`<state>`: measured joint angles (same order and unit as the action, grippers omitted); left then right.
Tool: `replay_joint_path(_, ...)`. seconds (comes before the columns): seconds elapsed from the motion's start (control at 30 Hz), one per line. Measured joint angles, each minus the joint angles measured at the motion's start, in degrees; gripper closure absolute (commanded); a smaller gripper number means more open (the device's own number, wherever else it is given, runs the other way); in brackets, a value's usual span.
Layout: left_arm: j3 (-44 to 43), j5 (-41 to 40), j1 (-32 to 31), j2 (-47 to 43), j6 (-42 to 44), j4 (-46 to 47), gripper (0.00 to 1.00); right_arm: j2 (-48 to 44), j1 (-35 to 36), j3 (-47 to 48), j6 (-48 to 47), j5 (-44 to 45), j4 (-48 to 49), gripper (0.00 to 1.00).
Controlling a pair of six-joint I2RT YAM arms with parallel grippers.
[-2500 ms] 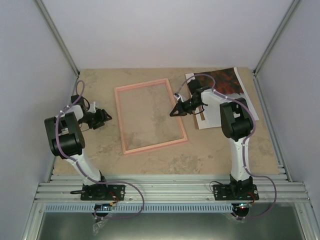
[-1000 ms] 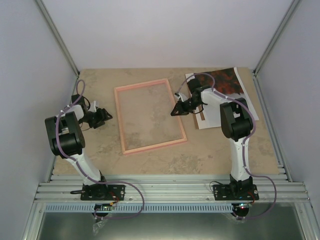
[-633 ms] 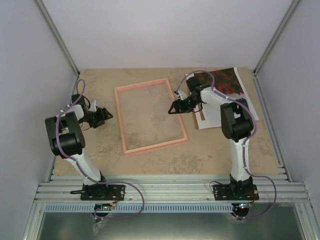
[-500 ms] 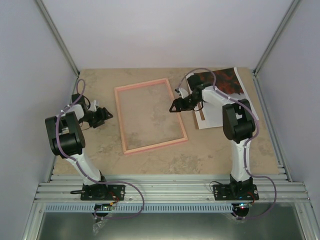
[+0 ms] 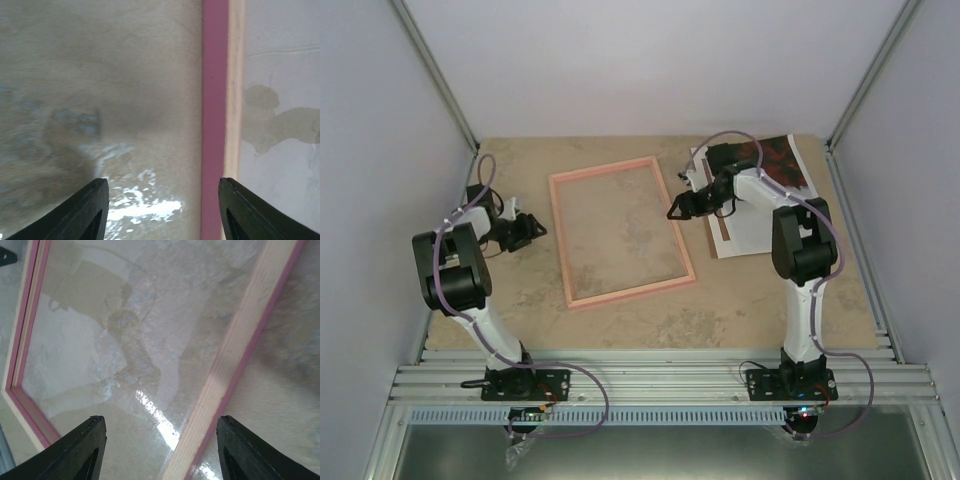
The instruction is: Put the photo into the frame
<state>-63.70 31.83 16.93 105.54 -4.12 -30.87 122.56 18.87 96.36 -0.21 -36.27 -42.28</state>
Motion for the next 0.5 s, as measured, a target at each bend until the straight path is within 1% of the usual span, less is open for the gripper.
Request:
replay_joint_path(0.1, 0.02, 0.48, -1.33, 0.0, 0.9, 0.0, 0.46, 1.68, 0.11, -0.76, -0.33, -2.89, -0.02, 0.39)
replay_joint_path(0.23, 0.26, 0.87, -2.34, 0.0, 1.75, 0.04, 0.49, 3.45, 0.13, -3.13, -0.96, -6.36, 0.13, 0.39)
replay_joint_path(0.37, 0.46, 0.55, -2.4, 0.04, 2.25, 0.13, 0.53, 3.48, -0.02, -6.45, -1.36, -8.35, 0.04, 0.4)
replay_joint_path(0.5, 0.31, -0.15, -2.4, 1.29, 2.45, 0.48, 0.56, 2.95, -0.09, -10.05, -1.68, -12.48, 0.26, 0.4)
